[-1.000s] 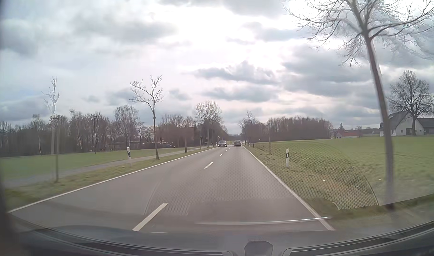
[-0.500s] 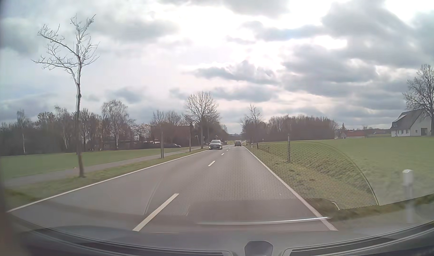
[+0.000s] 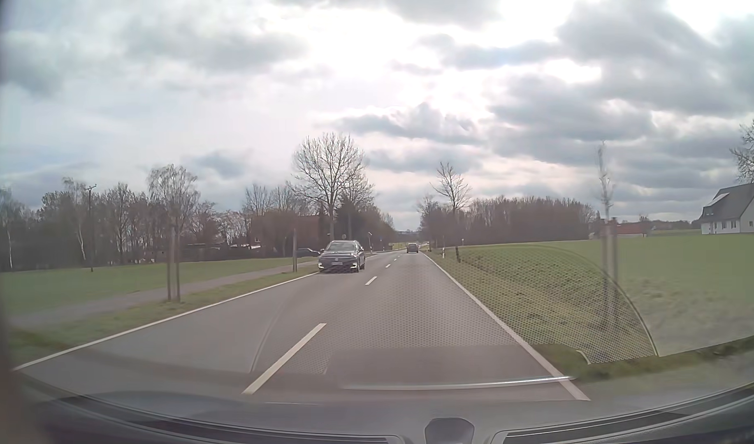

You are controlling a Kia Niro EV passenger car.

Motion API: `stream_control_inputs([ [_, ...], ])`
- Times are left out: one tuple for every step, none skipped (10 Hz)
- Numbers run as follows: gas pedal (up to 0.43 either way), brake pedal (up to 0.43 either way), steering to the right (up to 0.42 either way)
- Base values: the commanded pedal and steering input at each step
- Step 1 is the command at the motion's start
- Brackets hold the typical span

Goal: Follow the waypoints while adhering to traffic rules and regulations

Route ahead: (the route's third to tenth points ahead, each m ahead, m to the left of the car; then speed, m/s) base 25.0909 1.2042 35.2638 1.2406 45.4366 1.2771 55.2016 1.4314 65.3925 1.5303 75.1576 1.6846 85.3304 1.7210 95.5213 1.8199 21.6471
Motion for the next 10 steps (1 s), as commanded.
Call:
stream_control_inputs([
  [0.197,0.0,0.005],
  [0.197,0.0,0.005],
  [0.197,0.0,0.004],
  [0.197,0.0,0.004],
  [0.197,0.0,0.004],
  [0.197,0.0,0.004],
  [0.197,0.0,0.004],
  [0.197,0.0,0.004],
  [0.197,0.0,0.004],
  [0.197,0.0,0.004],
])
